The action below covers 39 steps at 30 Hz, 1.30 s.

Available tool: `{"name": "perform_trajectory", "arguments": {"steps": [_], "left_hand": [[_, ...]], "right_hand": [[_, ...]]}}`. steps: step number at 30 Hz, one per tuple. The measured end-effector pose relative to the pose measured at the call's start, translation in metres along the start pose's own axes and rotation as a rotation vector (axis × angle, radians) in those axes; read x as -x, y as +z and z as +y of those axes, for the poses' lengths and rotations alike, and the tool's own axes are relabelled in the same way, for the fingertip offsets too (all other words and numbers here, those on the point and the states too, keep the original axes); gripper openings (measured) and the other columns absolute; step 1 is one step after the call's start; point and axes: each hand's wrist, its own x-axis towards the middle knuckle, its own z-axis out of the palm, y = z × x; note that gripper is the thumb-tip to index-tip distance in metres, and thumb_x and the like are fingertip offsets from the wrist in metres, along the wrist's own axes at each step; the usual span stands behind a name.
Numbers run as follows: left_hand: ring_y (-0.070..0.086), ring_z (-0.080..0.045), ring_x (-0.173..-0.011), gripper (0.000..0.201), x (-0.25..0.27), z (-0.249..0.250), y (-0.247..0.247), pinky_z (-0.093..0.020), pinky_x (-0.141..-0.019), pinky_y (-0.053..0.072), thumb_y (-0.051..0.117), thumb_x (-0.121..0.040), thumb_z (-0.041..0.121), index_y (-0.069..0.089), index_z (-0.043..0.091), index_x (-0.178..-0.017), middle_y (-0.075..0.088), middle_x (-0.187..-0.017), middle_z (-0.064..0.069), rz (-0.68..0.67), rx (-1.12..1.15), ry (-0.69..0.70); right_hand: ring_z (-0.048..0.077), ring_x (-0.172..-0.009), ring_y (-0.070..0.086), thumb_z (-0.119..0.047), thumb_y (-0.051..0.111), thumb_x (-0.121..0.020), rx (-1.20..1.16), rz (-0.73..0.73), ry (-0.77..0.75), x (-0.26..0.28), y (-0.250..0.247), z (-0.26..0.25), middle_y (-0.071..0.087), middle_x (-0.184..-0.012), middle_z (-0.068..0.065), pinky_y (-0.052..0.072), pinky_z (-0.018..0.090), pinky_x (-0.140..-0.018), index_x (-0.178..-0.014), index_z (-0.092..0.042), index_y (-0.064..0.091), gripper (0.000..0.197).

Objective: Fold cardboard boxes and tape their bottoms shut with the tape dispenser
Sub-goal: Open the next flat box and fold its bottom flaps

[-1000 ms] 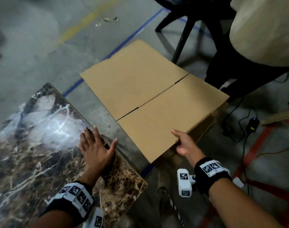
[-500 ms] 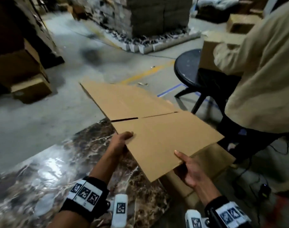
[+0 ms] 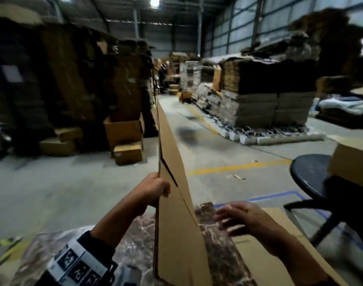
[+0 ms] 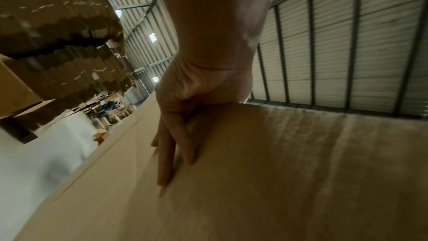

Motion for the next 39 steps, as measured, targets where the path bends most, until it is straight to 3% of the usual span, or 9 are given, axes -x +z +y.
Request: {"name": "perform_trajectory", "arguments": {"steps": [4, 7, 11, 14, 18, 23, 27, 32, 39], "left_hand": [[0.059, -0.022, -0.081, 0.047, 0.027, -0.005, -0.031, -0.025, -0.051, 0.047, 0.053, -0.084, 0.000, 0.043, 0.013, -0.129, 0.058, -0.102, -0.013, -0.055, -0.135, 0.003], [0.065, -0.023, -0.095, 0.086, 0.040, -0.020, -0.040, -0.033, -0.066, 0.061, 0.059, -0.082, 0.009, 0.017, 0.040, -0.150, 0.053, -0.129, -0.015, -0.117, -0.171, 0.003], [0.068, -0.027, -0.091, 0.063, 0.067, -0.019, -0.050, -0.037, -0.063, 0.061, 0.050, -0.094, 0.020, 0.019, 0.038, -0.145, 0.060, -0.118, -0.010, -0.124, -0.155, -0.048], [0.070, -0.029, -0.091, 0.043, 0.078, -0.018, -0.058, -0.038, -0.069, 0.061, 0.042, -0.101, 0.040, 0.028, 0.036, -0.142, 0.057, -0.131, -0.010, -0.126, -0.111, -0.026], [0.065, -0.028, -0.094, 0.038, 0.058, -0.015, -0.071, -0.043, -0.081, 0.058, 0.029, -0.105, 0.039, 0.047, 0.018, -0.131, 0.054, -0.128, -0.010, 0.062, 0.020, -0.022], [0.066, -0.029, -0.091, 0.049, 0.016, -0.007, -0.081, -0.043, -0.077, 0.059, 0.049, -0.094, 0.060, 0.053, 0.015, -0.113, 0.063, -0.107, -0.011, 0.147, 0.104, -0.045], [0.066, -0.024, -0.084, 0.031, 0.004, -0.006, -0.085, -0.031, -0.056, 0.052, 0.058, -0.097, 0.037, 0.049, 0.014, -0.115, 0.064, -0.098, -0.008, 0.090, 0.070, -0.077], [0.063, -0.024, -0.085, 0.023, -0.003, -0.024, -0.118, -0.030, -0.057, 0.051, 0.055, -0.092, 0.003, 0.058, 0.007, -0.114, 0.060, -0.100, -0.013, 0.114, 0.026, -0.107], [0.055, -0.025, -0.071, 0.018, 0.010, -0.039, -0.155, -0.036, -0.059, 0.047, 0.044, -0.095, -0.007, 0.048, 0.006, -0.083, 0.053, -0.084, -0.015, 0.373, 0.041, -0.138]], "right_hand": [[0.024, -0.102, 0.066, -0.035, 0.056, -0.097, 0.021, 0.083, -0.153, -0.041, 0.066, -0.059, 0.072, -0.107, 0.002, 0.055, 0.042, -0.089, -0.107, -0.013, 0.068, 0.027], [0.012, -0.094, 0.059, -0.043, 0.048, -0.100, -0.012, 0.090, -0.185, -0.063, 0.112, -0.091, 0.062, -0.101, -0.006, 0.052, 0.036, -0.082, -0.101, -0.022, 0.060, 0.023], [0.014, -0.089, 0.054, -0.057, 0.049, -0.096, 0.012, 0.141, -0.159, -0.094, 0.160, -0.102, 0.056, -0.098, -0.006, 0.049, 0.040, -0.082, -0.105, -0.022, 0.056, 0.036], [0.020, -0.087, 0.059, -0.051, 0.054, -0.094, -0.004, 0.198, -0.148, -0.117, 0.183, -0.094, 0.063, -0.100, 0.004, 0.053, 0.044, -0.083, -0.111, -0.016, 0.058, 0.039], [0.027, -0.091, 0.062, -0.047, 0.048, -0.097, 0.026, 0.201, -0.111, -0.125, 0.190, -0.088, 0.063, -0.100, 0.009, 0.055, 0.051, -0.085, -0.112, -0.019, 0.057, 0.034], [0.023, -0.087, 0.065, -0.045, 0.037, -0.103, -0.027, 0.191, -0.146, -0.117, 0.196, -0.087, 0.066, -0.095, 0.006, 0.057, 0.039, -0.073, -0.102, -0.019, 0.059, 0.034], [0.028, -0.074, 0.071, -0.030, 0.049, -0.098, 0.196, 0.270, -0.204, -0.115, 0.179, -0.091, 0.070, -0.081, 0.010, 0.062, 0.045, -0.064, -0.084, -0.011, 0.064, 0.028], [0.025, -0.052, 0.070, -0.004, 0.055, -0.083, 0.488, 0.401, -0.136, -0.109, 0.117, -0.098, 0.061, -0.059, 0.011, 0.058, 0.032, -0.047, -0.058, -0.007, 0.059, 0.025], [0.023, -0.058, 0.067, -0.016, 0.058, -0.085, 0.746, 0.656, -0.043, -0.093, 0.009, -0.083, 0.067, -0.062, 0.006, 0.061, 0.041, -0.060, -0.064, -0.012, 0.068, 0.024]]}}
